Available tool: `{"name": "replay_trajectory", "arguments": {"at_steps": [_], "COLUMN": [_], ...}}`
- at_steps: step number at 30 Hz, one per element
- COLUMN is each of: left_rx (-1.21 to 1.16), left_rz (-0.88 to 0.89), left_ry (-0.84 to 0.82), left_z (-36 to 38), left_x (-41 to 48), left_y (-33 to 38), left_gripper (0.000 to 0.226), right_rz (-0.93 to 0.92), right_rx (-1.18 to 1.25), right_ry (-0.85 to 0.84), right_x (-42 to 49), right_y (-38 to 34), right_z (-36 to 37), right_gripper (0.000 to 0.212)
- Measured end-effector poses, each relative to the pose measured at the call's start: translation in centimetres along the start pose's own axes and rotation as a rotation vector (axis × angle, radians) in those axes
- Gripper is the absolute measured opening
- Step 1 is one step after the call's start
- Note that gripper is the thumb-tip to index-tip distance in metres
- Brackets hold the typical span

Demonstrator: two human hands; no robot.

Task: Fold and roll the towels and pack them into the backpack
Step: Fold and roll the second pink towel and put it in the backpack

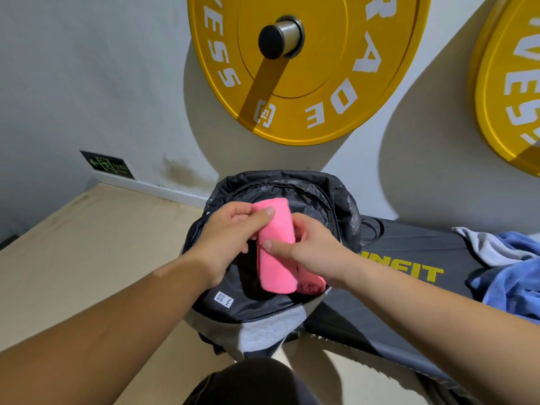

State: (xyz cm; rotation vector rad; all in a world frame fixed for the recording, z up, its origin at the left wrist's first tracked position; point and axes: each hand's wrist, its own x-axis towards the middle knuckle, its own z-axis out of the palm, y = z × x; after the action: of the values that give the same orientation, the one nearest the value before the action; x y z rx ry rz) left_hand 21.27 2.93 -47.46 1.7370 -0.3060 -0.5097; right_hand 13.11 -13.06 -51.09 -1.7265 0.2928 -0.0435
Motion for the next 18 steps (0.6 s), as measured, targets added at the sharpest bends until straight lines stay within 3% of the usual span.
{"name": "replay_trajectory", "arguments": {"at_steps": [2, 5, 7, 9, 11, 14, 16, 18], "left_rx": [-0.060, -0.114, -0.145, -0.158, -0.112, 0.044, 0.137, 0.185], "left_rz": [-0.108, -0.227, -0.250, -0.266, -0.270, -0.260, -0.268, -0.257], "left_ry": [-0.058, -0.260, -0.255, -0.153, -0.039, 0.104, 0.143, 0.120], "left_z": [0.5, 1.7, 2.2, 2.3, 2.2, 2.1, 1.9, 1.8], "left_x": [-0.2, -1.3, -1.6, -1.4, -1.1, -1.2, -1.7, -2.2], "left_y": [-1.6, -4.2, -4.9, -5.4, -5.7, -6.4, -7.4, -8.3], "left_gripper": [0.062, 0.037, 0.029, 0.030, 0.029, 0.024, 0.016, 0.011], "right_rz": [0.151, 0.309, 0.386, 0.347, 0.189, -0.097, -0.230, -0.207], "right_rx": [0.247, 0.436, 0.392, 0.077, -0.318, -0.738, -1.022, -1.164], "right_ry": [0.059, 0.118, 0.112, 0.138, 0.290, 0.483, 0.460, 0.327], "right_x": [0.1, 0.1, -0.1, 0.3, 0.9, 1.5, 1.7, 1.7], "right_y": [0.1, 0.1, 0.4, 1.2, 2.0, 3.0, 4.2, 5.2], "right_z": [0.4, 0.8, 0.8, 0.3, -1.0, -3.8, -5.4, -5.9], "right_gripper": [0.053, 0.042, 0.044, 0.048, 0.051, 0.029, 0.029, 0.040]}}
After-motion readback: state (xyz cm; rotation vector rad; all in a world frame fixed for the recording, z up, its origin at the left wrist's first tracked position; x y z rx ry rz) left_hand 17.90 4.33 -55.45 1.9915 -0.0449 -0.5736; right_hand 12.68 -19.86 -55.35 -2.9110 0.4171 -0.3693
